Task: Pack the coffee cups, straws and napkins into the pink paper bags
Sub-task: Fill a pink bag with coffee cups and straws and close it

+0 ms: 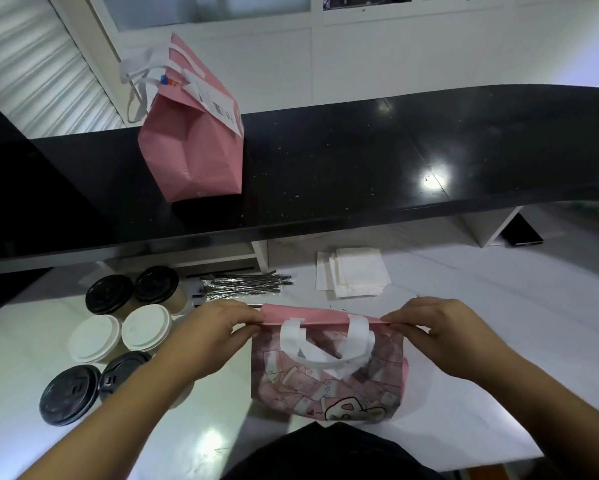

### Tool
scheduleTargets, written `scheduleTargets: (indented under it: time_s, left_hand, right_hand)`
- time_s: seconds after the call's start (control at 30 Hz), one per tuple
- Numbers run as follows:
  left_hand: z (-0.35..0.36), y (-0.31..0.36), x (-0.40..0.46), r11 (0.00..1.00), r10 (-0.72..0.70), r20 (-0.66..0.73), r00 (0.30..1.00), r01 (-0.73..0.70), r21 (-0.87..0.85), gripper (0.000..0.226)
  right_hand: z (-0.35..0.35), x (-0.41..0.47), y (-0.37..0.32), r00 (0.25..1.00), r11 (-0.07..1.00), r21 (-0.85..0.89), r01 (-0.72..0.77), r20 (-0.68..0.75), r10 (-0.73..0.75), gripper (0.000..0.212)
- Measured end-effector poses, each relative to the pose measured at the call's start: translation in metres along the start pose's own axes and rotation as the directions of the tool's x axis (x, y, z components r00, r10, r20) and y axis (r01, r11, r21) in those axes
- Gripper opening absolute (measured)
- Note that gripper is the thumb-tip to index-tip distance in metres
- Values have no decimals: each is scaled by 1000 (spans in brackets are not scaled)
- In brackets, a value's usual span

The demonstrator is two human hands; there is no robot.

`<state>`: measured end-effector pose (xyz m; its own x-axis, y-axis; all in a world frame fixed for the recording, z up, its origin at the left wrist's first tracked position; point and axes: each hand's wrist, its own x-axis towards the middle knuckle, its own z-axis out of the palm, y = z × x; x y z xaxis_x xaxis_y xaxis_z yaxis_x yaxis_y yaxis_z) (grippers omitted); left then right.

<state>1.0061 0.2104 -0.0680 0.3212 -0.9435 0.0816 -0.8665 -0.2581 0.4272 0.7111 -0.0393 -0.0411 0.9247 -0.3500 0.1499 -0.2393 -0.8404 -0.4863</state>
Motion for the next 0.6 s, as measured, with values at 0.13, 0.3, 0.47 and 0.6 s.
scheduleTargets:
  time_s: [0.13,0.3,0.47,0.6]
  left_hand:
    - [1,3,-1,995,-92,-13,996,91,-29,24]
    - [3,16,-3,955,-225,-15,974,218,-200,24]
    - [5,25,-13,887,-333,-73,940,286,-362,20]
    - [1,31,-16,819,-378,-170,910,243,-520,30]
  right_hand:
    - [0,3,-1,998,999,-31,-43,35,45,20]
    - [9,10,-26,981,968,-250,-13,185,61,66]
    - [21,20,-47,979,946,-321,50,203,18,33]
    - [3,23,-60,964,955,-295,-2,254,81,24]
